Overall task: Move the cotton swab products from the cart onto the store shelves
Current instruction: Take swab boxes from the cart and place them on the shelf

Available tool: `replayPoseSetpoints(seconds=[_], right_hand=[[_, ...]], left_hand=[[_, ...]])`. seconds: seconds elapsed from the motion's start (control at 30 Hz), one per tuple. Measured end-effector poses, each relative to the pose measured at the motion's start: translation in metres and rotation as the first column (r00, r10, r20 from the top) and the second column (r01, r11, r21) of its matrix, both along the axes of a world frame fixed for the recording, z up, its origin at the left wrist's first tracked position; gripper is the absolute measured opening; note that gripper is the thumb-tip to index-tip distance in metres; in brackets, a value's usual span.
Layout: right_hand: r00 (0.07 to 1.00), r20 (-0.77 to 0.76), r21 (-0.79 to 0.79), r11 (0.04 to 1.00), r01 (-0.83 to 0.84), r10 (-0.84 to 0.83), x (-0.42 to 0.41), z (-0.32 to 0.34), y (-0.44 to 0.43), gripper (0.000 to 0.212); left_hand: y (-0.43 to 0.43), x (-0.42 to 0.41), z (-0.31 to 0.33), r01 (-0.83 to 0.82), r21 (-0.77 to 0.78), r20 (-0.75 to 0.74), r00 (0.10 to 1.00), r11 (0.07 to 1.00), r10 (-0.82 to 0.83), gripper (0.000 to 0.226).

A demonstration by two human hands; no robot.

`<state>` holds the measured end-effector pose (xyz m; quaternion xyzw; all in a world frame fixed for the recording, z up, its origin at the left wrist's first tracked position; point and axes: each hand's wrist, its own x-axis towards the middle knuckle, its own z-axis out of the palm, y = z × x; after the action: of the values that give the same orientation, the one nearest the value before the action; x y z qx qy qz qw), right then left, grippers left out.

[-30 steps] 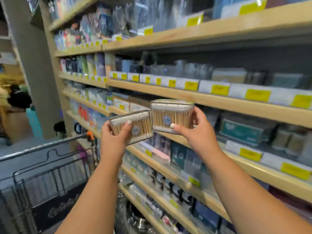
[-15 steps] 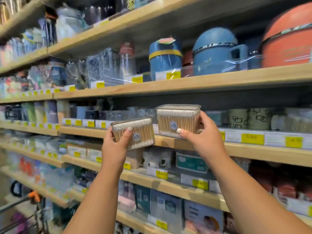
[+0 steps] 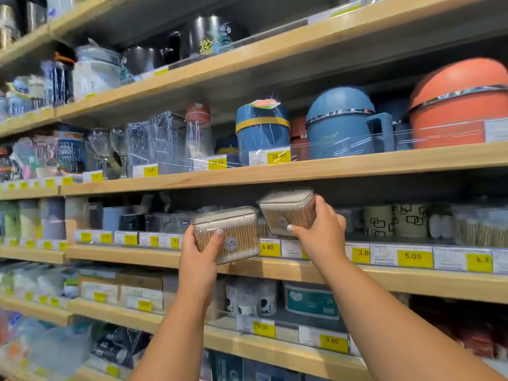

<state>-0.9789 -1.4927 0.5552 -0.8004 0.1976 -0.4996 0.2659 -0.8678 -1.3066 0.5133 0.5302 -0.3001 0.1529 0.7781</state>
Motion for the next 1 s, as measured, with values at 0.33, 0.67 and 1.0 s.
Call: replayPoseSetpoints(seconds=[0.33, 0.67, 1.0], right_hand=[[0.952, -0.302, 0.109, 0.990, 0.088, -0.051, 0.038, 0.017, 0.006, 0.067], [0.815, -0.560, -0.118, 0.988, 0.098, -0.148, 0.045, 0.014, 0.004, 0.074], [0.868, -0.154, -0.070, 0.872, -0.485, 0.471, -0.021, -0.037, 0.028, 0.065]], left_hand=[[-0.007, 0.004, -0.009, 0.070, -0.002, -0.029, 0.997, 0.998, -0.070, 0.085], [-0.016, -0.002, -0.013, 0.061, 0.028, -0.067, 0.996, 0.998, -0.059, 0.105], [-0.028, -0.024, -0.007, 0.128, 0.071, -0.055, 0.991, 0.989, -0.124, 0.089]])
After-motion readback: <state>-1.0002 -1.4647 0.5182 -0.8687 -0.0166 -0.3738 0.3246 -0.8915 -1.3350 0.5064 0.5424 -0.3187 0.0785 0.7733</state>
